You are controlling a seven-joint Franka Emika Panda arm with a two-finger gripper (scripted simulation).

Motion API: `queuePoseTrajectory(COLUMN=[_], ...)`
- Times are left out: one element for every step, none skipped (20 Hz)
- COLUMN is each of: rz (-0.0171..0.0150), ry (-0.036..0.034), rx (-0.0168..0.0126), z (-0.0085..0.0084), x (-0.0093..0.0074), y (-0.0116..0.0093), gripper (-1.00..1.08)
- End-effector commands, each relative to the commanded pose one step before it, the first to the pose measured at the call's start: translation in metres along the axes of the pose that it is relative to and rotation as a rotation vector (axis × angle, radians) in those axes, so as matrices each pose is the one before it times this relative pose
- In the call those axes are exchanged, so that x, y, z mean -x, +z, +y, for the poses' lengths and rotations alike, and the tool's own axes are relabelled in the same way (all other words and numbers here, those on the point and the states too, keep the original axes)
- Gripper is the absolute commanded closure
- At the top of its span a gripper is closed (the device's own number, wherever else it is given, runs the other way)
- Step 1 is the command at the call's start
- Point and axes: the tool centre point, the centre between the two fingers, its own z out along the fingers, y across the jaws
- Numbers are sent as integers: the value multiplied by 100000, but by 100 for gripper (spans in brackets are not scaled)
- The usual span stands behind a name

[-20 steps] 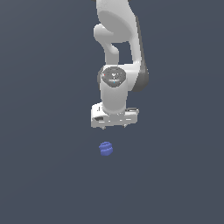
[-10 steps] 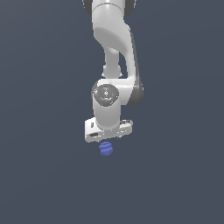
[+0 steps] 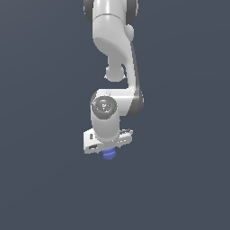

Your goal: Pick up the object and move it to a goal position.

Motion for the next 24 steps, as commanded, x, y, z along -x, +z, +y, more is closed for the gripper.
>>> queuePoseTrajectory(rz=[130,0,-82,0,0,0,0,15,0,15,15,0,21,0,15,0,0,0,0,0,0,0,0,0], ry=[-539,0,212,0,0,0,0,-46,0,-46,-46,0,-65,0,-46,0,0,0,0,0,0,0,0,0], rx=[73,0,-29,0,0,0,0,6,0,6,6,0,8,0,6,0,0,0,0,0,0,0,0,0], z=[154,33,-67,2,5,8,11,-18,16,-13,-12,20,-27,15,-17,13,12,12,12,9,2,0,0,0], x=[-178,-3,80,0,1,2,4,-2,10,5,10,21,4,11,-6,-7,-18,-29,-41,-39,-13,0,0,0], y=[124,14,-32,43,129,214,298,371,465,534,612,636,530,452,348,266,173,80,-13,-72,-31,0,0,0], gripper=[-92,-92,-92,-92,-92,-92,-92,-92,-92,-92,-92,-92,-92,-92,-92,-92,-92,-92,-92,-92,-92,108,108,108])
